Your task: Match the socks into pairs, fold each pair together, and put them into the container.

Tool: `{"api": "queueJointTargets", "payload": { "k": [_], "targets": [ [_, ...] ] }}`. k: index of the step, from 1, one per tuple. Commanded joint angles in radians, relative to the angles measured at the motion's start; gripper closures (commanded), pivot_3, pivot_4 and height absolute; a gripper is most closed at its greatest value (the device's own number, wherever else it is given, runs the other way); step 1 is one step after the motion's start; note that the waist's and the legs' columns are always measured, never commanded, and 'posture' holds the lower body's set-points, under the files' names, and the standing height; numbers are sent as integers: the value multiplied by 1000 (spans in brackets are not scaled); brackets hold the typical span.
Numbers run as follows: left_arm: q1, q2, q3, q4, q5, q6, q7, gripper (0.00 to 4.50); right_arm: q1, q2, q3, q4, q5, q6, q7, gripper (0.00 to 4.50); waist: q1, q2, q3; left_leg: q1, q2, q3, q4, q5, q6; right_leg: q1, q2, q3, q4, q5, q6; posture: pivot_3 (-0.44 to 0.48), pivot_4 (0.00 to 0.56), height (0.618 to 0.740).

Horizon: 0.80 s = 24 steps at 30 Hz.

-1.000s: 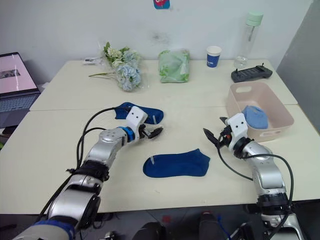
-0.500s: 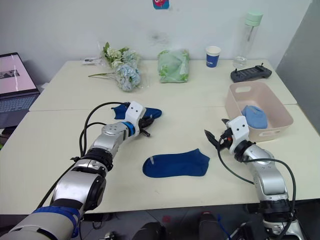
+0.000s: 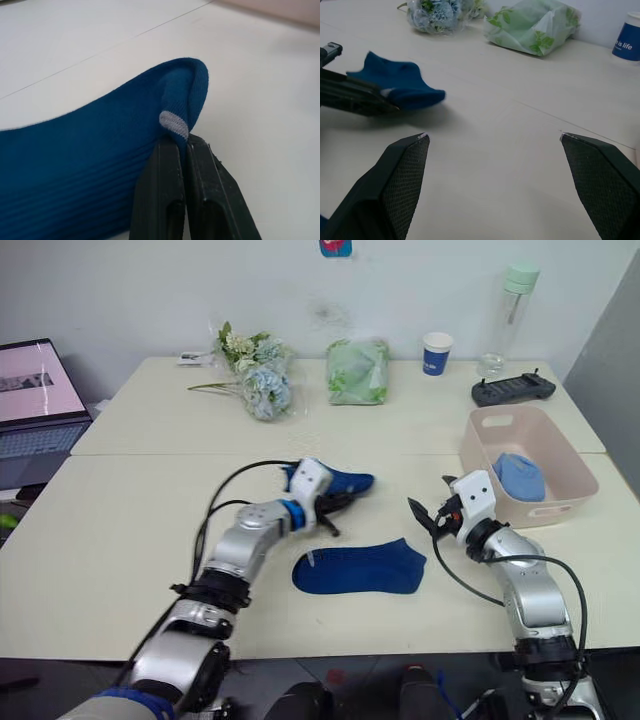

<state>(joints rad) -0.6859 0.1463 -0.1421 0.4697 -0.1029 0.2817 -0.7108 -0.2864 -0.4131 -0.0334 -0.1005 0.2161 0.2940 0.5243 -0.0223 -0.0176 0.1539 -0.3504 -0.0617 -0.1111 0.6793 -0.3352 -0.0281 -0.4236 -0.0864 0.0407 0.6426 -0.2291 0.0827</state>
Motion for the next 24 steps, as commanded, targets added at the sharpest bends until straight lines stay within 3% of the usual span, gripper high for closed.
{"api": "queueJointTargets", "payload": {
  "k": [1, 4, 13, 16, 20, 24],
  "targets": [
    [-19, -20, -17, -29, 9, 18, 23, 4471, -12, -4, -24, -5, -3, -18, -15, 0, -5, 0, 0, 1, 0, 0, -1, 0, 0, 0, 1, 0, 0, 0, 0, 0, 150, 740],
    [-20, -21, -32, -9, 16, 23, 10, 3798, -15, 0, -37, -2, 3, -5, -30, 0, -14, 0, 0, 3, 1, 1, -2, 0, 0, 0, 3, 1, 1, 0, 0, 0, 150, 740],
    [55, 56, 74, -243, -171, 148, -119, 907, -45, 4, -47, 32, 9, 13, -44, 0, -7, 1, 0, 2, 2, 0, -2, 0, 0, 0, 2, 1, 0, 0, 0, 0, 150, 740],
    [-36, 147, 173, -20, -91, 3, 37, 21, -57, 38, -44, 7, 63, 128, -57, 0, -9, 0, 0, 2, 2, 0, -1, 0, 0, 0, 2, 1, 1, 0, 0, 0, 150, 740],
    [-120, 218, 163, 228, -31, -141, 46, 21, -69, 16, 40, 16, 1, 212, -53, 0, -9, 1, 0, 3, 2, 1, -2, 0, 0, 0, 4, 1, 1, 0, -1, 0, 150, 740],
    [-209, 190, 161, 424, 4, -202, 69, 21, -112, 45, 86, 51, -19, 269, -67, 0, 0, 0, 1, 1, 0, -1, -2, 0, 0, -1, 0, -1, -1, 0, 0, 0, 150, 740]
  ]
}}
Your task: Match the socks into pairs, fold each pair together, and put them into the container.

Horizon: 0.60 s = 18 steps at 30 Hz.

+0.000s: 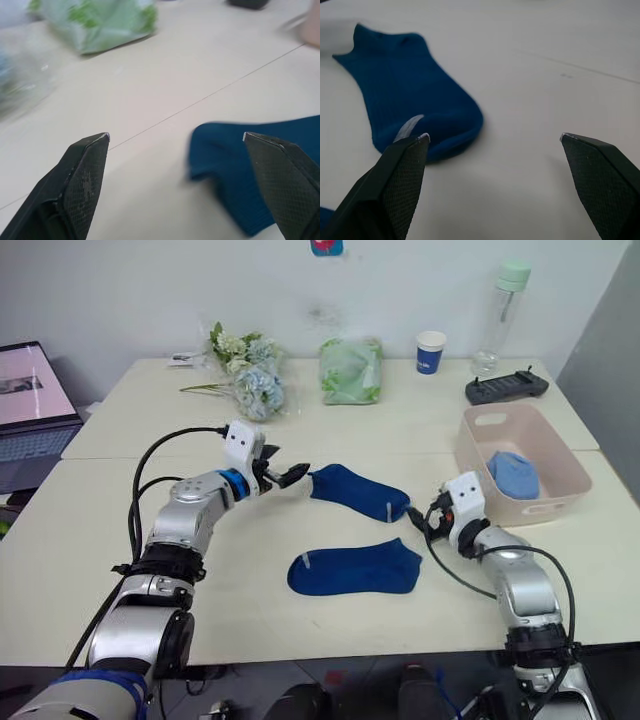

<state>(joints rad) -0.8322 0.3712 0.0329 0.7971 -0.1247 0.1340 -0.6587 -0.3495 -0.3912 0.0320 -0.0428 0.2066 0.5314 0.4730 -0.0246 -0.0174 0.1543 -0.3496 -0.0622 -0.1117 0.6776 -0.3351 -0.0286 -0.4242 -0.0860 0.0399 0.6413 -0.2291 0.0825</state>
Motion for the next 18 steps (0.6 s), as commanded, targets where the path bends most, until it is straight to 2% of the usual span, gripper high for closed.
{"api": "queueJointTargets", "payload": {
  "k": [1, 4, 8, 9, 12, 18],
  "targets": [
    [-85, -45, -9, 138, 26, -61, 19, 21, -65, 41, 18, 4, -4, 46, -26, 0, 3, -1, 1, -1, -1, 0, 2, 0, 0, 0, 0, 0, 0, 0, 0, 0, 150, 740],
    [-137, -64, 12, 231, 26, -76, 31, 21, -96, 58, 29, 32, -4, 92, -24, 0, 1, -2, 1, -5, -2, -1, 2, 0, 0, -2, -1, -1, 1, 0, 0, 0, 150, 740],
    [-161, -68, -17, 306, 66, -93, 12, 21, -119, 58, 54, 76, -32, 121, -22, 0, -8, -2, 0, -10, -2, -1, 2, 0, 0, -10, -1, -1, 3, 0, 0, 0, 150, 740],
    [-160, -69, -28, 318, 77, -98, 1, 1, -122, 57, 57, 85, -40, 120, -22, 180, -10, -2, 0, -11, -2, 0, 2, 0, 0, -12, -1, -1, 3, 0, 0, 0, 150, 740],
    [-160, -69, -43, 337, 103, -113, -17, 635, -118, 52, 54, 84, -37, 121, -8, 907, -13, -2, 0, -13, -2, 1, 2, 1, -1, -16, -1, 1, 5, 0, 0, 0, 150, 740],
    [-150, -63, -27, 328, 95, -116, -39, 2497, -120, 65, 45, 78, -23, 111, 6, 3031, -13, -2, 0, -14, -2, 1, 3, 1, -1, -15, -1, 1, 5, 0, 0, 0, 150, 740]
  ]
}}
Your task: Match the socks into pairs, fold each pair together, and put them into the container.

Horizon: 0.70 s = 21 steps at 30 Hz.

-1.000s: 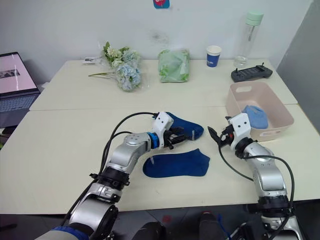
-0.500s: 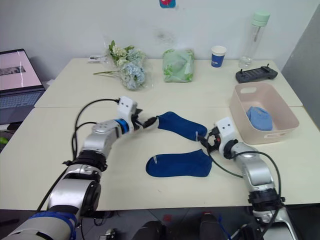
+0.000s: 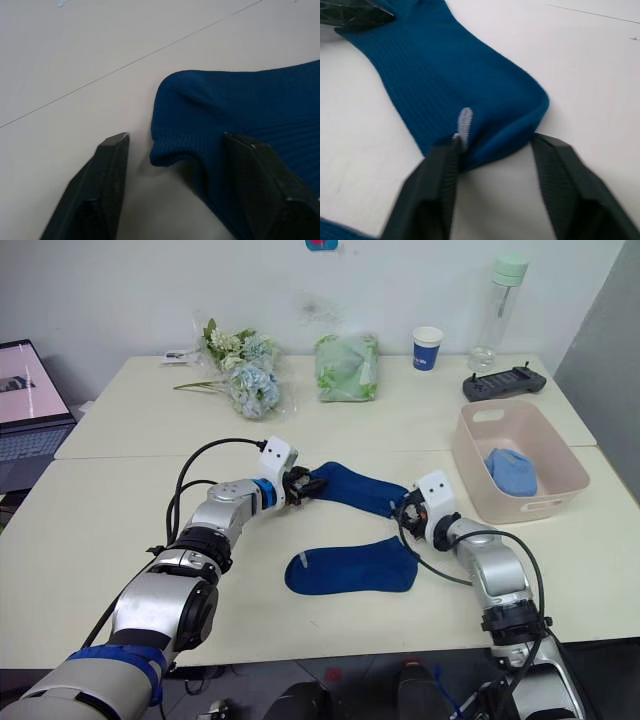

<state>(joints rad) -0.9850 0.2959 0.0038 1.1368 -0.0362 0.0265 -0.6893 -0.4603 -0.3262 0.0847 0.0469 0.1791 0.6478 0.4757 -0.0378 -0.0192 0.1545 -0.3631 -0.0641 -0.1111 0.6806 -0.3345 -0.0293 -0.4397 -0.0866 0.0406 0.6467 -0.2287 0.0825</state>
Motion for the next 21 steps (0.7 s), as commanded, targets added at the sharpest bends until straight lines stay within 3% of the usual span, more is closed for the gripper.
{"api": "queueJointTargets", "payload": {
  "k": [1, 4, 6, 8, 13, 18, 21],
  "targets": [
    [11, 14, 3, -23, 5, -7, -16, 2839, -9, 3, -9, -13, 7, -7, 6, 3446, 0, 0, 0, 0, 0, 0, 0, 0, 0, 0, 0, 0, 0, 0, 0, 0, 150, 740],
    [48, 23, 8, -86, -8, 9, -36, 3816, -8, 2, -11, -19, 6, -10, 10, 4494, -2, 0, 0, 0, 0, 0, 0, 0, 0, 0, 0, 0, 0, 0, 0, 0, 150, 740],
    [113, 34, 5, -191, -15, 31, -47, 4438, -13, -7, -13, -18, 1, -16, 15, 4500, -5, 0, 0, 0, 0, 0, 0, 0, 0, 0, 0, 0, 0, 0, 0, 0, 150, 740],
    [194, 38, -9, -330, -20, 62, -61, 4477, -21, -17, -11, -8, -9, -31, 22, 4500, -11, 0, 0, 0, 2, 0, 0, 0, 0, -1, 0, 0, 0, 0, 0, 0, 150, 740],
    [401, 25, 5, -793, -108, 341, -23, 4477, -90, -43, 22, 78, -32, -91, 78, 4500, -19, 1, 0, 0, 4, 0, 0, 0, 0, -1, -1, 1, 0, 0, 0, 0, 150, 740],
    [543, -8, 79, -1154, -227, 661, 102, 4477, -241, -18, 31, 287, -51, -168, 121, 4500, -20, 1, 0, 0, 5, 0, 0, 0, 0, -1, 0, 1, 1, 0, 0, 0, 150, 740],
    [686, -48, 106, -1409, -345, 831, 146, 4477, -392, 37, 70, 503, -85, -283, 169, 4500, -31, 1, 0, 0, 6, 1, 0, 0, 0, -1, 0, 2, 1, 0, 0, 0, 150, 740]
  ]
}}
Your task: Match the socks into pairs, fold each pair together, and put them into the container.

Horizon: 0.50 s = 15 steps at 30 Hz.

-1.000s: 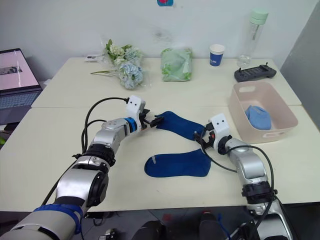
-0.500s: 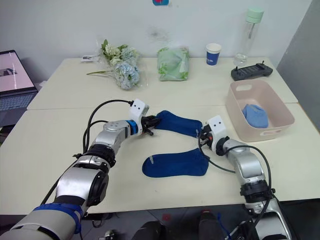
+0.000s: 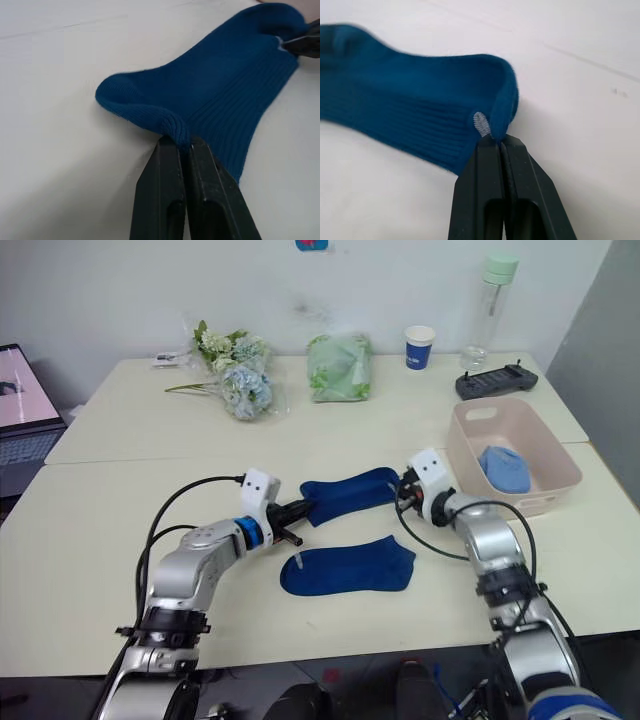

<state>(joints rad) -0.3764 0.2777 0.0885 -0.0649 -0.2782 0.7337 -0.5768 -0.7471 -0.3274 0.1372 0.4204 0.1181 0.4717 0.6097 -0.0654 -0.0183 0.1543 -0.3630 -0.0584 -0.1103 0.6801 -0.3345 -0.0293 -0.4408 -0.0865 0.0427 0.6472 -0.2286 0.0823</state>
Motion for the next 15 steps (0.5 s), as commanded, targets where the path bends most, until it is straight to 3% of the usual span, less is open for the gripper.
{"api": "queueJointTargets", "payload": {
  "k": [1, 5, 6, 10, 15],
  "targets": [
    [101, -40, 24, -246, -125, 148, 44, 4477, -138, 55, 17, 186, -29, -133, 39, 4500, -9, 0, 0, 0, 0, 1, 0, 0, 0, 0, 0, 0, 0, 0, 0, 0, 150, 740],
    [124, -101, 27, -265, -135, 189, 142, 4477, -229, 112, 16, 386, -64, -253, 29, 4500, -4, 0, 0, 0, 0, -1, 0, 1, -1, 1, 0, -1, 0, 0, 0, 0, 150, 740],
    [123, -115, 24, -270, -142, 190, 155, 4496, -245, 120, 12, 422, -73, -284, 16, 4287, 0, 0, 0, 0, 0, -1, 0, 1, -1, 1, 0, -1, 0, 0, 0, 0, 150, 740],
    [146, -126, 11, -314, -137, 176, 199, 3453, -276, 115, -7, 474, -85, -342, 5, 3138, 8, 0, 0, 0, 0, -1, 1, 1, -1, 1, -1, -1, -2, 0, 0, 0, 150, 740],
    [203, 3, -8, -424, -204, 247, 118, 1802, -237, 65, -20, 433, -104, -381, -16, 1301, 6, 0, 0, 0, 0, -1, 0, 1, -1, 0, -1, -1, -1, 0, 0, 0, 150, 740]
  ]
}}
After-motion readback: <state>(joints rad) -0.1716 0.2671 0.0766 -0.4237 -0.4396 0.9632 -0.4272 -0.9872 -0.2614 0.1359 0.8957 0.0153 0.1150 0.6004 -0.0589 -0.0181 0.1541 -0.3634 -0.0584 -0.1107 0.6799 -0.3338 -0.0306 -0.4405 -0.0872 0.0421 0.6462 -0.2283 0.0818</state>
